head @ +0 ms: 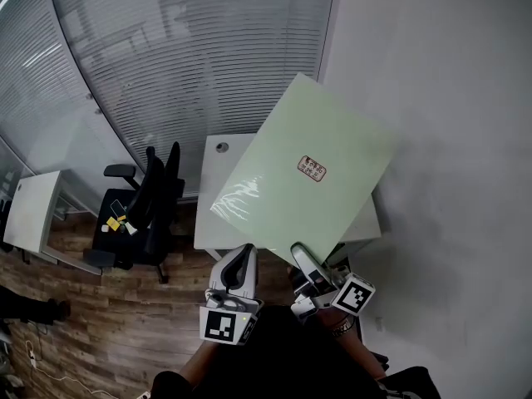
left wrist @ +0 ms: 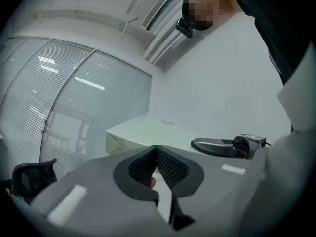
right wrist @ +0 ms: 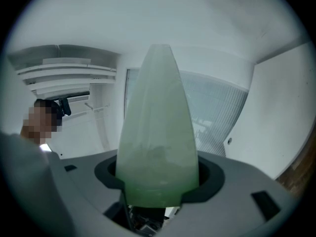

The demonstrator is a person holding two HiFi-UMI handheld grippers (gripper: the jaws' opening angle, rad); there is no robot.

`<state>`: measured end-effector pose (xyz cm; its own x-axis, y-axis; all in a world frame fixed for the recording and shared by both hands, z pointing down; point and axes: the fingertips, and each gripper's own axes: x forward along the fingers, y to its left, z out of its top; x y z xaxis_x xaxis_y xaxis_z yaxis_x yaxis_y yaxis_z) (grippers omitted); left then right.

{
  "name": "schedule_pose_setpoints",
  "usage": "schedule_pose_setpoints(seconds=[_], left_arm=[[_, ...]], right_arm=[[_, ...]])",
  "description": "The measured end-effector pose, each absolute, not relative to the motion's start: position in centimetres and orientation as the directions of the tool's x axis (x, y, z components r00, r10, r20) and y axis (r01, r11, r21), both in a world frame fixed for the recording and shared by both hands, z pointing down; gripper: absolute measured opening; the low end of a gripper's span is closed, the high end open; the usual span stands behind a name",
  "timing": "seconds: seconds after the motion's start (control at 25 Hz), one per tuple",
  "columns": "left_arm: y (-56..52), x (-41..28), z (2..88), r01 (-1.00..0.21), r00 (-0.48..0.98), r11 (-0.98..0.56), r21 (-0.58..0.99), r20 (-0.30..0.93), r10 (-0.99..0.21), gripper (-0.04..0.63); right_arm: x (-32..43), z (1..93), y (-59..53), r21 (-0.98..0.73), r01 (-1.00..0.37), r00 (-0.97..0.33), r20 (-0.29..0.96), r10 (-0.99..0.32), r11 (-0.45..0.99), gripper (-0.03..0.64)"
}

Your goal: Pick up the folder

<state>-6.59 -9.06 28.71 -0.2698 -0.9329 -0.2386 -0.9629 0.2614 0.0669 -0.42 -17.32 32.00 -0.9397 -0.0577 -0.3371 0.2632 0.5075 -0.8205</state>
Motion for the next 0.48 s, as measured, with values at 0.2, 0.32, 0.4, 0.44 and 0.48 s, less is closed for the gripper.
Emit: schedule_pose_setpoints(seconds=[0.2, 0.32, 0.4, 0.44, 0.48], left_arm=[[-9.64, -6.05, 28.56, -0.971, -0.239, 0.233, 0.055, -0.232, -0.943, 0.005], [-9.73, -5.78, 28.22, -0.973, -0.230, 0.225, 0.048, -0.236, -0.944, 0.005], [-9.80, -5.76, 28.44, -0.974, -0.226, 0.219, 0.055, -0.217, -0.950, 0.005], [-9.82, -5.84, 28.49, -0.974, -0.225, 0.217, 0.058, -0.218, -0.950, 0.005], [-9.79, -5.96, 28.47, -0.974, -0.225, 0.217, 0.060, -0.226, -0.948, 0.005]], right_arm=[[-0.48, 31.69, -17.32, -0.825, 0.246, -0.944, -0.322, -0.067, 0.509, 0.282], [-0.39, 32.00, -17.40, -0.830, 0.229, -0.948, -0.308, -0.076, 0.508, 0.282], [-0.50, 32.14, -17.32, -0.834, 0.236, -0.947, -0.313, -0.076, 0.498, 0.282], [-0.59, 32.24, -17.29, -0.837, 0.238, -0.947, -0.313, -0.075, 0.493, 0.282], [-0.70, 32.37, -17.25, -0.840, 0.232, -0.949, -0.307, -0.076, 0.490, 0.282]])
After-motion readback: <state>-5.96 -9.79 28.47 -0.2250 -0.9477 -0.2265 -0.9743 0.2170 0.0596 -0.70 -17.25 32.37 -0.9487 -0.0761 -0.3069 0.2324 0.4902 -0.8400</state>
